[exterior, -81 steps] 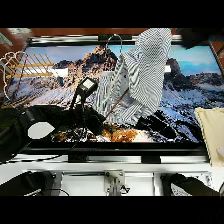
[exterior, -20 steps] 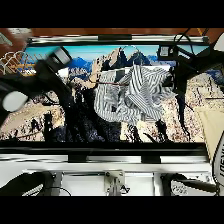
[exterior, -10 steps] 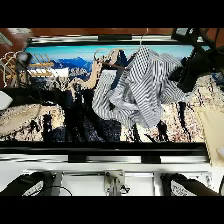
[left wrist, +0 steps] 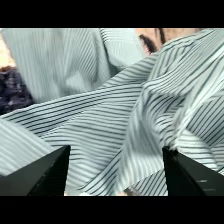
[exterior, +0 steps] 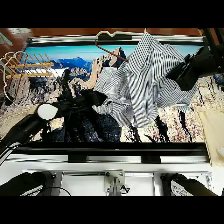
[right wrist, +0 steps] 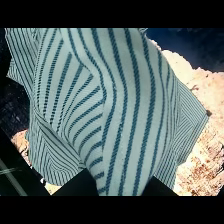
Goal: Fold the shirts.
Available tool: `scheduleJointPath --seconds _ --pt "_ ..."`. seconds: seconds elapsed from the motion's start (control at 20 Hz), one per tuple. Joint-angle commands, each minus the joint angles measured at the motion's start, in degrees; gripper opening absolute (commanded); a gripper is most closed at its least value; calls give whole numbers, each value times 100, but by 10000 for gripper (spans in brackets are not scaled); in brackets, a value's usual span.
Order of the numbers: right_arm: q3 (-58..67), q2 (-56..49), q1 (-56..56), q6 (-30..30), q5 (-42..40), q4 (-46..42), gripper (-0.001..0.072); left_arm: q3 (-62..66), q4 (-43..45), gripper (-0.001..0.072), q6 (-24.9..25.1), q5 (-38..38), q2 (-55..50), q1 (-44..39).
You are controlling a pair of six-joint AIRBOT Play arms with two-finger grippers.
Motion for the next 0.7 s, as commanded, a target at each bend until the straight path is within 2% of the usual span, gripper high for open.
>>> scheduleJointPath --seconds 0.0,0.15,0.25,0.45,0.65 --pt "0 15 4 146 15 24 73 328 -321 672 44 474 -291 -234" --pt "0 15 4 144 11 -33 72 573 -319 664 348 330 -249 -140" --pt "0 15 4 103 -35 -35 72 654 -317 550 516 -22 -251 98" --pt "0 15 4 81 -59 -35 72 693 -323 556 511 -769 -254 527" --pt "0 15 4 87 -129 -24 72 691 -323 556 531 -780 -275 404"
